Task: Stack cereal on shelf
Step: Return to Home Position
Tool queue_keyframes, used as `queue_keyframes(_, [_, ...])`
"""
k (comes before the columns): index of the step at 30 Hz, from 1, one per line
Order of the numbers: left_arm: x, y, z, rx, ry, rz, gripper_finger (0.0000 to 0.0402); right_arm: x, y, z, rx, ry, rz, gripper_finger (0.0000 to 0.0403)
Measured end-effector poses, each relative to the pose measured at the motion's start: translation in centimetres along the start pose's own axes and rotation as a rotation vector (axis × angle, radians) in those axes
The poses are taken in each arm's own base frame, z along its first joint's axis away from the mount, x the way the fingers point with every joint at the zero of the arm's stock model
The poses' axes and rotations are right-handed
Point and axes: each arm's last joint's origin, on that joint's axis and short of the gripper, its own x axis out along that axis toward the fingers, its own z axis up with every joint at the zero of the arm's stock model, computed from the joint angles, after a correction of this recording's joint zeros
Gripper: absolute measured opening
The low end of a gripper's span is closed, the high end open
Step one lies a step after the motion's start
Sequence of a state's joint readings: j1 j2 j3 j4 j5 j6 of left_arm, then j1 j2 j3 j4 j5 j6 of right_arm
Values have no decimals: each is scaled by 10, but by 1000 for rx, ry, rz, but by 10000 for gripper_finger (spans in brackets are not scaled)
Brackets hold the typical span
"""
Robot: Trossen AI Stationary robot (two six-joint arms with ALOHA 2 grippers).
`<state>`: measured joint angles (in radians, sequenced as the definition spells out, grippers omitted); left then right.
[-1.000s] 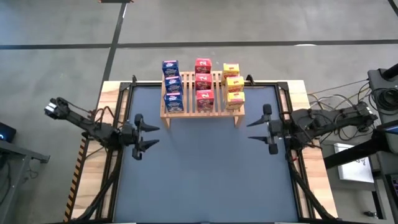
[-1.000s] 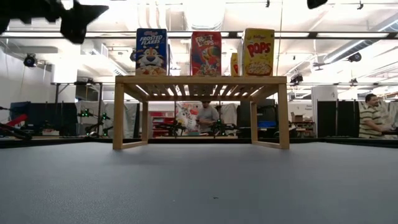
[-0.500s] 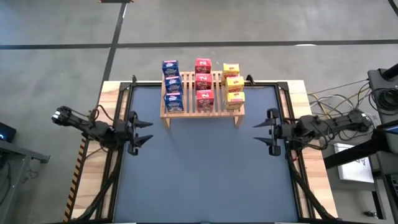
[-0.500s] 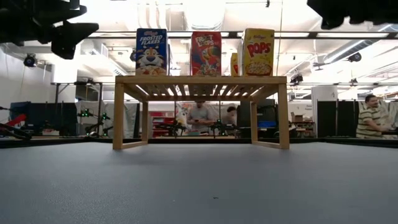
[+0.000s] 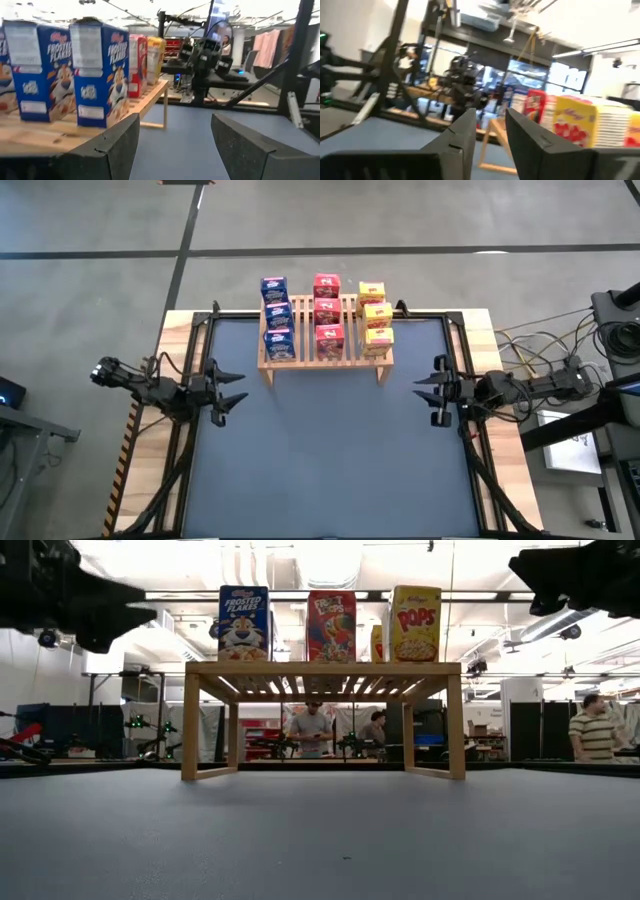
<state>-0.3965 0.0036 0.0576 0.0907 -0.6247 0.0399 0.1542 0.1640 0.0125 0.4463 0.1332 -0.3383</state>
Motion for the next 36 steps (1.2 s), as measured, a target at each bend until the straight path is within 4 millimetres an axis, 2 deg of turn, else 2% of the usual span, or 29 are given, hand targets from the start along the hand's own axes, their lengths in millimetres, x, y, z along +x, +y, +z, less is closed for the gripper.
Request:
queue_keyframes(6, [1,0,-15,-20,24,25,230,-1,-10,3,-32,-34,-97,49])
queue_keyframes(10, [1,-1,-17,-40,46,23,230,-1,-14,-2,-19,17,-133,19])
queue_keyframes(13, [1,0,-17,-11,45,26,213,0,-16,-5,-7,47,-146,10])
queue_keyframes(16, [1,0,-17,11,46,27,170,0,-16,-7,1,65,-147,9])
queue_keyframes(21, [1,-1,-18,44,54,-1,45,1,-16,-8,0,67,-154,9])
queue_keyframes(23, [2,-2,-18,46,61,-27,13,1,-17,-5,10,40,-176,9])
queue_keyframes(27, [2,-2,-18,31,62,-36,18,0,-18,-2,56,11,-191,9])
queue_keyframes(32, [2,-1,-18,-4,65,15,12,1,-17,-6,20,50,-181,9])
queue_keyframes(36, [2,-1,-18,-38,67,16,9,1,-16,-11,78,96,-170,9])
